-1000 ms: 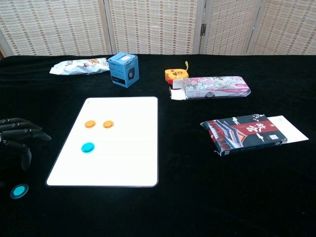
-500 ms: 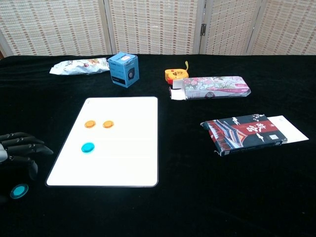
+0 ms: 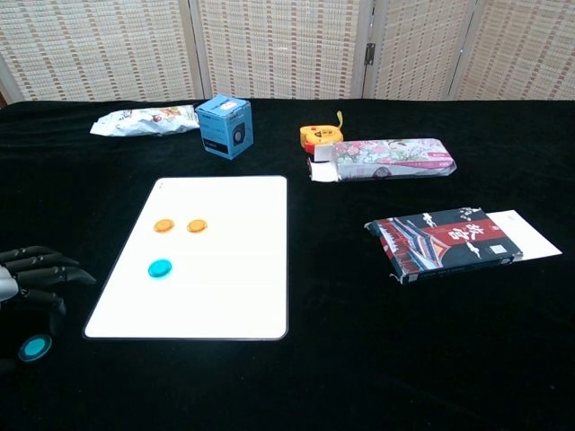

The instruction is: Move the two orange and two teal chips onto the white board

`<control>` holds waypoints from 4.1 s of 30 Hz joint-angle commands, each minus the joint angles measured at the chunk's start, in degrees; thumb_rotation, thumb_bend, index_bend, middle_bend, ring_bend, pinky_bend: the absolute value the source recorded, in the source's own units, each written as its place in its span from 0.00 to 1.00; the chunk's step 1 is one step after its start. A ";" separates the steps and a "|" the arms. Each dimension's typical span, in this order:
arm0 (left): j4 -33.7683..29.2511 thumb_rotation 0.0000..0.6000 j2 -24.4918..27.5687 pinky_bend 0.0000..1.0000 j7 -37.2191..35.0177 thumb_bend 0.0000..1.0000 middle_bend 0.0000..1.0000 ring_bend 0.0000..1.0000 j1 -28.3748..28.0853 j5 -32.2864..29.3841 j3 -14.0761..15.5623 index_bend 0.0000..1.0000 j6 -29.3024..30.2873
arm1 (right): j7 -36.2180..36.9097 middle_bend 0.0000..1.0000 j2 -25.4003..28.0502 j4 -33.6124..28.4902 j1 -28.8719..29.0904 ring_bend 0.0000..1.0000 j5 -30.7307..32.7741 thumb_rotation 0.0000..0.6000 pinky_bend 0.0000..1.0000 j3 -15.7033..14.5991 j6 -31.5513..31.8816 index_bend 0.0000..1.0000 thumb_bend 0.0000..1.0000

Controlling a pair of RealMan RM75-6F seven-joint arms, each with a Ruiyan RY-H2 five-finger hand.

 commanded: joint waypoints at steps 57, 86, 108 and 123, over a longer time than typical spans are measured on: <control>-7.29 1.00 -4.72 0.00 2.10 0.40 0.12 0.00 -18.78 -16.67 -16.00 0.47 -19.28 | 0.83 0.02 0.49 0.64 -0.22 0.00 1.62 1.00 0.00 0.35 -0.52 0.00 0.36; -4.83 1.00 -9.46 0.00 10.05 0.39 0.12 0.00 -22.13 -25.73 -15.48 0.46 -21.90 | 1.42 0.02 0.24 1.41 -0.54 0.00 1.83 1.00 0.00 0.33 -0.43 0.00 0.36; -10.23 1.00 0.42 0.00 -2.56 0.39 0.07 0.00 -14.61 -22.43 -15.99 0.15 -8.60 | 1.52 0.02 1.32 1.12 -1.36 0.00 2.44 1.00 0.00 0.57 0.53 0.00 0.36; -13.05 1.00 8.94 0.00 -4.76 0.40 0.07 0.00 0.55 -28.27 -16.08 0.16 9.04 | 3.94 0.02 2.42 1.39 -1.44 0.00 4.57 1.00 0.00 0.91 -1.06 0.00 0.36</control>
